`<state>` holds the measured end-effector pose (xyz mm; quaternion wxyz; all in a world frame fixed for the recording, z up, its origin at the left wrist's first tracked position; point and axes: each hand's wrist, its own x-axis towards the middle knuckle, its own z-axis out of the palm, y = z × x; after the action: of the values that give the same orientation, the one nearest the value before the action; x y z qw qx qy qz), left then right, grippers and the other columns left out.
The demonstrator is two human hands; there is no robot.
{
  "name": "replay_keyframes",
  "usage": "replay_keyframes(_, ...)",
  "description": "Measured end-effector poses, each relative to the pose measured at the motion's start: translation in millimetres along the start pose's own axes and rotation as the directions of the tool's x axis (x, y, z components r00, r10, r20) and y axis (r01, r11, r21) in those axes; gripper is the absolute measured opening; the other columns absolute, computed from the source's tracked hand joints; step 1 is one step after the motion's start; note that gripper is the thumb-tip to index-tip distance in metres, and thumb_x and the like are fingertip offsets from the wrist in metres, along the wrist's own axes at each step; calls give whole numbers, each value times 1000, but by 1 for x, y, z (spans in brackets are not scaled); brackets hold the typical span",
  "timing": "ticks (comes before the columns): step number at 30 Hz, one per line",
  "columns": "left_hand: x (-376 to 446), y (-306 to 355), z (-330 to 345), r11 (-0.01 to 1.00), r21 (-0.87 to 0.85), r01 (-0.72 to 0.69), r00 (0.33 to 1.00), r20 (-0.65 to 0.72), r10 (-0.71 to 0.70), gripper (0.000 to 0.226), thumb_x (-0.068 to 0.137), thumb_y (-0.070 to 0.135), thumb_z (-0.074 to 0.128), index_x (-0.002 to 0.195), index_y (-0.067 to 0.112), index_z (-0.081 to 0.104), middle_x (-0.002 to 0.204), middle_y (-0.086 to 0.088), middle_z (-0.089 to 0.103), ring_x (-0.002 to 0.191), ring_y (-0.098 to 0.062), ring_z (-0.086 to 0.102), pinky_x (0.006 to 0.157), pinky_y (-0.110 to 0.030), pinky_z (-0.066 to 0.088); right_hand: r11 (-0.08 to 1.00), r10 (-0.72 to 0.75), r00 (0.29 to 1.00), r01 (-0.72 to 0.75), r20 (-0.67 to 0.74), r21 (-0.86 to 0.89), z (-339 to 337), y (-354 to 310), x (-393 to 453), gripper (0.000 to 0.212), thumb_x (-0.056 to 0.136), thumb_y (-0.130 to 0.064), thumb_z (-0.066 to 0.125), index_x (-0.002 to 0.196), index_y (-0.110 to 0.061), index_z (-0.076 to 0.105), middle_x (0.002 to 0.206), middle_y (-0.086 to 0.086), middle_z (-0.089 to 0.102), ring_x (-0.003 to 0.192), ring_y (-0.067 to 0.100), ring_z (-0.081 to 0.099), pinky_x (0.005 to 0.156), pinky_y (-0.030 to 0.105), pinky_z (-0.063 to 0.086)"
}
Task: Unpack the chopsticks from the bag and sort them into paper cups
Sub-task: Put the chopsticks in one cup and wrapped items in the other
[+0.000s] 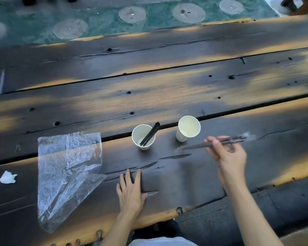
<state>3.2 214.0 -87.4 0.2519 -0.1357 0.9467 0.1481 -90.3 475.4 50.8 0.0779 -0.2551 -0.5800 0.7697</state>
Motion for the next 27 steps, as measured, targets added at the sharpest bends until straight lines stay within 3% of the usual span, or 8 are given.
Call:
replay_keyframes(2, 2, -4, 6, 999, 31, 19, 998, 56, -21, 102, 84, 42, 71, 156, 39, -1, 167, -8, -12, 152, -35, -12, 119, -59, 6, 993, -101, 993, 104, -64, 47, 2, -17, 13, 14, 90, -4, 67, 89, -18, 67, 93, 9, 78, 96, 28, 73, 83, 36, 60)
replay_keyframes(6, 5, -3, 9, 999, 16, 46, 993, 104, -47, 104, 85, 38, 71, 156, 41, -6, 165, -6, -22, 151, -35, -19, 118, -63, 7, 979, -202, 975, 198, -91, -45, 17, -21, 40, 10, 91, -2, 65, 94, -12, 64, 96, 11, 76, 95, 19, 73, 87, 38, 60)
replay_keyframes(12, 6, -4, 9, 999, 7, 43, 994, 103, -43, 104, 86, 38, 71, 155, 42, -7, 165, -5, -23, 151, -34, -21, 118, -63, 7, 927, -160, 986, 165, 43, -337, 45, 9, 73, 16, 89, -7, 66, 84, -22, 63, 93, 12, 73, 89, 21, 69, 95, 51, 54)
replay_keyframes(17, 6, -4, 9, 999, -1, 40, 993, 110, -40, 105, 86, 37, 71, 155, 41, -7, 165, -5, -24, 150, -34, -22, 118, -63, 5, 855, -119, 991, 131, 56, -502, 50, 22, 83, 10, 85, -13, 67, 86, -22, 66, 89, 4, 74, 89, 20, 71, 94, 49, 53)
replay_keyframes(22, 7, -4, 10, 999, -17, 49, 993, 108, -47, 104, 86, 37, 71, 155, 42, -7, 165, -4, -24, 150, -33, -22, 118, -62, 4, 848, -131, 986, 164, 99, -505, 47, 20, 84, 17, 86, -12, 67, 101, -19, 66, 94, 1, 71, 90, 14, 67, 94, 41, 53)
replay_keyframes(27, 4, -11, 9, 998, -70, 12, 1000, 15, -11, 90, 88, 37, 67, 157, 36, 9, 167, -2, -11, 153, -29, -12, 120, -55, 10, 903, -134, 991, 127, 12, -410, 37, 18, 79, 36, 94, -33, 60, 124, -14, 63, 113, -6, 69, 101, -3, 64, 92, 14, 49)
